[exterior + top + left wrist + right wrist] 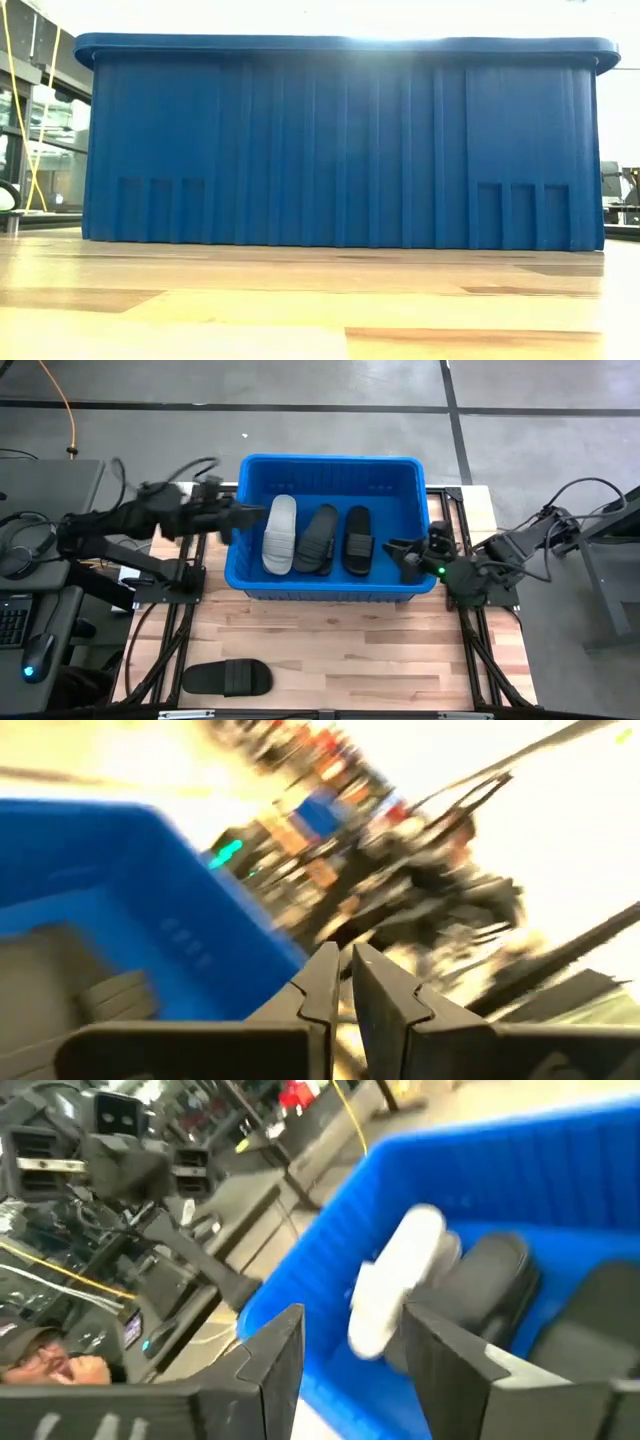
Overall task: Pick and place slides into bin
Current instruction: Stack the black slide on top of the black slide in the blue bin
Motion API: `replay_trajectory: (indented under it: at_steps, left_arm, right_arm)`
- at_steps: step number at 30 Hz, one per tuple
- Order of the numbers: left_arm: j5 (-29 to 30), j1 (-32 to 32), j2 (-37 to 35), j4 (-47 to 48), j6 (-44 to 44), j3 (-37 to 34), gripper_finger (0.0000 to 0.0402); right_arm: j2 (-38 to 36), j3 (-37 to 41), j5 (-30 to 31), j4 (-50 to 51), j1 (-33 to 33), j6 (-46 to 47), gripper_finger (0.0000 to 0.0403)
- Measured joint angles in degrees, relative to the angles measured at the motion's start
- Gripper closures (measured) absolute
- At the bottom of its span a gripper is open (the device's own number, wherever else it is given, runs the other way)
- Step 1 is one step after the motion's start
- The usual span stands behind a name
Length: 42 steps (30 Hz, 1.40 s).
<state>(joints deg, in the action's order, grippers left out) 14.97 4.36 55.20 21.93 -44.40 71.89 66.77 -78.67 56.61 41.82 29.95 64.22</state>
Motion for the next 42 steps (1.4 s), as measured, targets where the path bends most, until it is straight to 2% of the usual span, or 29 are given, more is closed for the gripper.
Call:
replay_trajectory:
  at_steps: [2,6,9,14,22,27,32,37,42]
  left_arm:
    - [-1.1,-1.0,-5.8,-7.6,0.8,-7.1,0.0378]
    - [-4.6,-2.6,-14.3,-11.4,1.9,-15.5,0.0378]
    - [-8.7,-3.9,-18.3,-12.3,3.1,-17.4,0.0378]
    - [-12.1,-4.8,-22.5,-11.0,6.6,-17.5,0.0378]
    - [-12.4,-4.8,-27.8,-3.3,8.0,-17.5,0.0378]
    - [-12.3,-4.8,-29.4,-2.0,8.0,-17.5,0.0378]
    - [-12.7,-4.8,-29.7,-1.3,8.0,-17.5,0.0378]
    - [-13.1,-4.8,-29.7,-1.1,7.7,-17.5,0.0378]
    - [-13.1,-4.8,-29.7,-1.1,5.9,-17.5,0.0378]
  right_arm:
    - [1.2,0.0,-4.5,-0.2,-1.0,2.4,0.0247]
    - [3.3,0.1,-14.0,-1.9,0.0,4.2,0.0249]
    - [4.4,0.1,-20.3,-3.1,2.7,5.5,0.0249]
    - [7.3,0.1,-22.7,-7.3,7.1,12.1,0.0249]
    - [16.6,0.1,-21.7,-13.6,14.0,24.5,0.0249]
    - [24.1,0.1,-16.5,-26.9,17.4,31.1,0.0249]
    - [31.8,0.1,-16.2,-40.2,18.1,38.0,0.0249]
    - [38.4,0.1,-13.6,-54.1,18.5,37.5,0.0249]
    - [43.1,0.1,-13.6,-62.5,18.5,37.5,0.0249]
